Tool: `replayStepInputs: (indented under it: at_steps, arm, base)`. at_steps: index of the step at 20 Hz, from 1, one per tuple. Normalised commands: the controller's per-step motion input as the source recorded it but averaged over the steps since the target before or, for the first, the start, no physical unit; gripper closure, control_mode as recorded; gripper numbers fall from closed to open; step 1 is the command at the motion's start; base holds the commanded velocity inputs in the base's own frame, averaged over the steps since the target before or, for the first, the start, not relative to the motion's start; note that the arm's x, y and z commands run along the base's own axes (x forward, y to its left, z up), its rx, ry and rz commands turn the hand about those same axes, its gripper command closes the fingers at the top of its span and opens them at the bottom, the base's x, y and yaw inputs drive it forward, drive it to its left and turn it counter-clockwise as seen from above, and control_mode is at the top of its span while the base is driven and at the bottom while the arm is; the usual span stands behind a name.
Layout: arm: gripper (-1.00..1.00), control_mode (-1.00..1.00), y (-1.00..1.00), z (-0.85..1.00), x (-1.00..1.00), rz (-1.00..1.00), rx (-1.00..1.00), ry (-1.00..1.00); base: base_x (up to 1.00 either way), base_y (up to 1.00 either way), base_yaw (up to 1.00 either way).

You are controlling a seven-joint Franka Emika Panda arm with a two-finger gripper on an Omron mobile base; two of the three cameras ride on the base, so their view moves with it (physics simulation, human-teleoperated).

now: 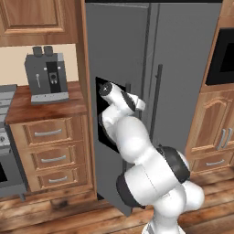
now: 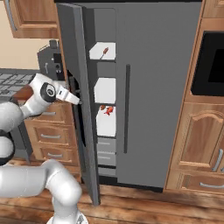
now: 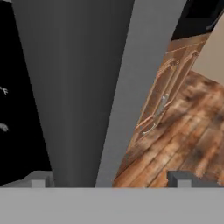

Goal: Store the kebab skewer in the freezer for long-term storage. Close the freezer door after placing the cooked food.

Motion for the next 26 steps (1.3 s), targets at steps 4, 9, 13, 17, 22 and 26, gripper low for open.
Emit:
replayStepInputs:
  at_steps: [4,9,13,17,22,26]
  arm:
    - [-1.00,-1.00,-0.97,0.06,0.41,0.30,0.34,0.01]
    - [-1.00,-1.00,-0.54,0.10,0.70,0.18,0.07,0.08]
    - [-1.00,-1.00,-0.22,0.01,0.66,0.14,0.00,0.01]
    - [-1.00,-1.00,-0.05,0.03,0.64,0.06,0.00,0.00]
    - [-1.00,-1.00,0.02,0.00,0.74,0.00,0.00,0.00]
    - [-1.00,-1.00,-0.02,0.03,0.54,0.00,0.00,0.00]
  base:
    - [0.00,0.00,0.00]
    - [0.00,0.00,0.00]
    - [0.00,0.00,0.00]
    - [0.00,0.00,0.00]
    - [0.00,0.00,0.00]
    - [0.00,0.00,0.00]
